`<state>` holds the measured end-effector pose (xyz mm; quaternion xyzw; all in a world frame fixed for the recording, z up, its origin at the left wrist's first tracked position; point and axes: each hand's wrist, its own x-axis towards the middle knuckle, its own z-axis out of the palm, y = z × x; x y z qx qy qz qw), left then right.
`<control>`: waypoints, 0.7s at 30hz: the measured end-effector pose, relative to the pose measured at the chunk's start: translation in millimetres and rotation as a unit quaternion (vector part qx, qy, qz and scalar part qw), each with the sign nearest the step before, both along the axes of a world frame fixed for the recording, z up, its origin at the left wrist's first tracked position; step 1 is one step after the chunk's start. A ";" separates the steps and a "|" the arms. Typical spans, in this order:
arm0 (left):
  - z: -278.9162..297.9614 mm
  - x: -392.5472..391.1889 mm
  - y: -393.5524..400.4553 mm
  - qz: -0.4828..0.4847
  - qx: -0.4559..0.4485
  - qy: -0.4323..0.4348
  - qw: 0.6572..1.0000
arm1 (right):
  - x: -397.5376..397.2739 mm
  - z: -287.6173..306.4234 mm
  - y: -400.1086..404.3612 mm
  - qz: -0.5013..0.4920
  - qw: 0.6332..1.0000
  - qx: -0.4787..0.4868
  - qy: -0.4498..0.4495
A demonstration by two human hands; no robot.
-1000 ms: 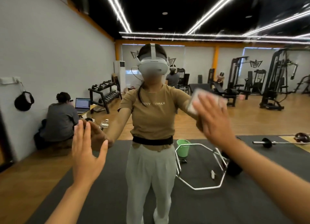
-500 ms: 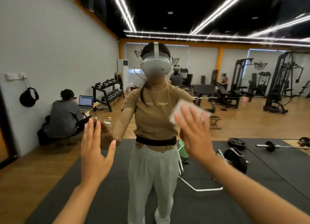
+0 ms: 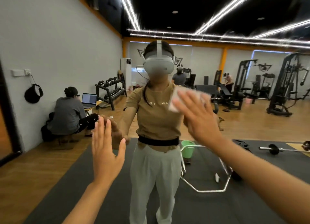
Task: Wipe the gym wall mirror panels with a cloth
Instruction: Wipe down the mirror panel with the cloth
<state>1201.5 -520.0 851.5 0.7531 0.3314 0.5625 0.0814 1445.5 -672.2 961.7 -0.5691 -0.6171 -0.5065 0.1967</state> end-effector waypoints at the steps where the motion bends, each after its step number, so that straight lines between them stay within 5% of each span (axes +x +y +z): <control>1: 0.4 0.7 -1.4 0.000 -0.002 0.000 1.000 | -5.9 33.4 6.4 0.002 1.000 0.025 0.016; 5: 1.8 0.1 -2.0 0.004 -0.003 0.000 1.000 | -29.7 125.4 25.1 0.033 0.991 0.094 0.087; 8: 1.2 -0.3 -1.7 0.005 0.000 0.001 1.000 | -41.1 125.9 38.1 0.029 0.985 0.126 0.113; 16: 0.5 -5.7 -0.1 0.004 0.024 0.019 1.000 | -56.3 -54.2 35.2 0.009 0.999 -0.044 -0.027; 21: -0.1 -5.5 -0.6 0.002 0.031 0.017 0.999 | -41.0 -130.8 22.2 -0.044 0.969 -0.170 -0.172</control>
